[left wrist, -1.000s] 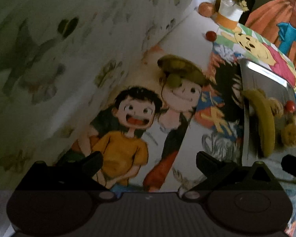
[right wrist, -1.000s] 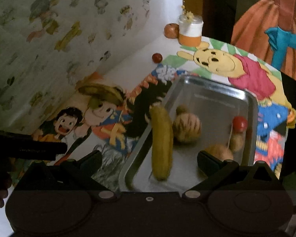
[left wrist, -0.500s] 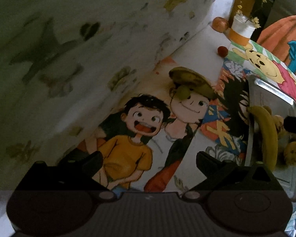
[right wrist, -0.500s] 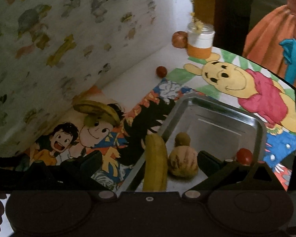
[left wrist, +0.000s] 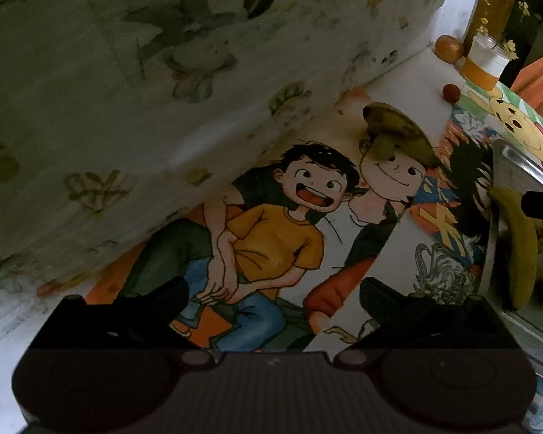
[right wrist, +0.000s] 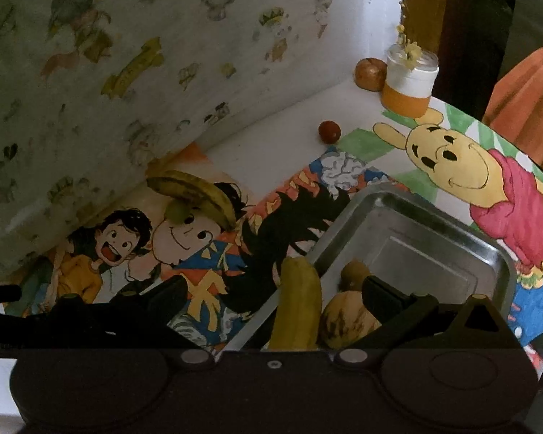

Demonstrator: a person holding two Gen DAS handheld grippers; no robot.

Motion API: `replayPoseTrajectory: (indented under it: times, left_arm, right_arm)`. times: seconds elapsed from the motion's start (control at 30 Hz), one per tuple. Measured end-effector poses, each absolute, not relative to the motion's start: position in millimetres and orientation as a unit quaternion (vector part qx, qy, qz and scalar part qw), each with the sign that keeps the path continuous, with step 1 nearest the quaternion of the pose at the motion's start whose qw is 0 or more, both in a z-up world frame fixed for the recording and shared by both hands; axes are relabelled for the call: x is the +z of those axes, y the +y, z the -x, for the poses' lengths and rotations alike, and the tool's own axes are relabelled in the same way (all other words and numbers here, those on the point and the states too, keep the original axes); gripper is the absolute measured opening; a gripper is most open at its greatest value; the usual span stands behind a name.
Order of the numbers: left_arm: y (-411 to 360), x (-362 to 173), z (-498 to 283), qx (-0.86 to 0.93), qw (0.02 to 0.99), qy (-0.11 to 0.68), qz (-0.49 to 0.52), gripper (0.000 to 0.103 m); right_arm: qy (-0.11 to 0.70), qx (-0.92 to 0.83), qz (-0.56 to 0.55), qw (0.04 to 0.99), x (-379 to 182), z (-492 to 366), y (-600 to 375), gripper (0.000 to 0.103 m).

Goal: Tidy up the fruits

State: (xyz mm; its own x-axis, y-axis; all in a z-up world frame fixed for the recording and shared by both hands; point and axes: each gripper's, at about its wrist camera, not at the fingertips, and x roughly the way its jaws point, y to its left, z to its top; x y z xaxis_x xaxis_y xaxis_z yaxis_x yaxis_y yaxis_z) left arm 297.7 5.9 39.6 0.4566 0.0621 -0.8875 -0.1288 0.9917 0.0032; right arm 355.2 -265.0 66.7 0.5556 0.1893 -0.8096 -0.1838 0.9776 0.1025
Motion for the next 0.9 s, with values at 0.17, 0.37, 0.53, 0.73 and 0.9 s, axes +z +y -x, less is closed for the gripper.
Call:
replayPoseTrajectory:
  times: [0.17,0.37,0.53,0.73,0.9]
  left_arm:
    - [-3,39,-309,0.041,0.862,0.504,0.022,0.103]
    - [-21,38,-332,0.003,0.877,0.480,0.001,0.103]
    - [-32,36,-351,-0.021,0.883,0.468,0.021,0.103]
    - [-46,32,-378,-0.041,0.891,0.450,0.052,0.103]
    - [-56,29,-396,-0.053,0.896,0.434,0.083,0.103]
  right_arm:
    - [0.451,0.115,0.012,0.885,71,-365,-271,0.102]
    - [0.439,0.148,0.055,0.884,78,-384,-275,0.101]
    - [0.433,0.155,0.083,0.884,78,-402,-283,0.100]
    - [0.423,0.167,0.115,0.883,75,-424,-293,0.097]
    - [0.414,0.170,0.126,0.885,75,-433,-301,0.097]
